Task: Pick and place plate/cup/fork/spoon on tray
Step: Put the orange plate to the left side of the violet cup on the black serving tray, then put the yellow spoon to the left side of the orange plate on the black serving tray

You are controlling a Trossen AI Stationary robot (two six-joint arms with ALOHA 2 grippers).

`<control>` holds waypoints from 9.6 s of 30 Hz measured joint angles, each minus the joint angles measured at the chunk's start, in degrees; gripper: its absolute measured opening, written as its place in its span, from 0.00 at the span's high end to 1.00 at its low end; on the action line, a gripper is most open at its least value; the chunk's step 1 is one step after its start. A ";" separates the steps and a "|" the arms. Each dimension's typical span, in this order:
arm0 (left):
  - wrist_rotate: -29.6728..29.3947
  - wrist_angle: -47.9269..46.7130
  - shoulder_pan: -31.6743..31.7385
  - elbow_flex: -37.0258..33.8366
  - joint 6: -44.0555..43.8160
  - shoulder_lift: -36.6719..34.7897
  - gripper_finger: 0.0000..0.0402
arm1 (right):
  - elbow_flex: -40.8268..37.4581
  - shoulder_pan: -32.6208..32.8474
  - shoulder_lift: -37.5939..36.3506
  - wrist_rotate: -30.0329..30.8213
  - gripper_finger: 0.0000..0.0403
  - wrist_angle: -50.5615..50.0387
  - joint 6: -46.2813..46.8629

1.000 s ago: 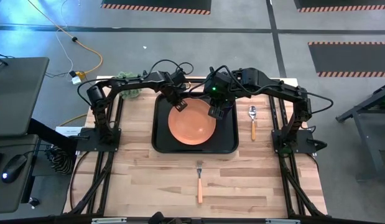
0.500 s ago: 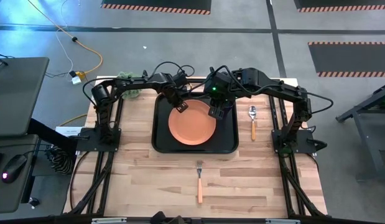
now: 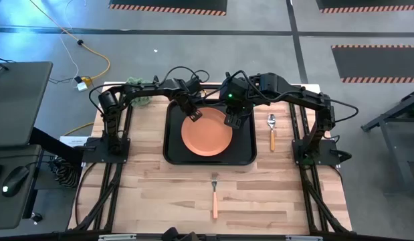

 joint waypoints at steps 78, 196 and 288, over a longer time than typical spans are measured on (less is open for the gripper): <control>-6.08 -18.03 2.29 8.87 4.50 -40.39 0.78 | -33.24 0.27 -20.96 -7.67 0.71 -8.95 56.81; -6.10 -18.03 2.29 8.83 1.49 -40.39 0.78 | -91.43 -3.91 -27.28 -6.73 0.85 37.46 70.97; -11.02 -18.85 2.27 8.83 2.93 -40.37 0.78 | -36.87 9.02 -27.23 14.11 0.93 -3.54 86.07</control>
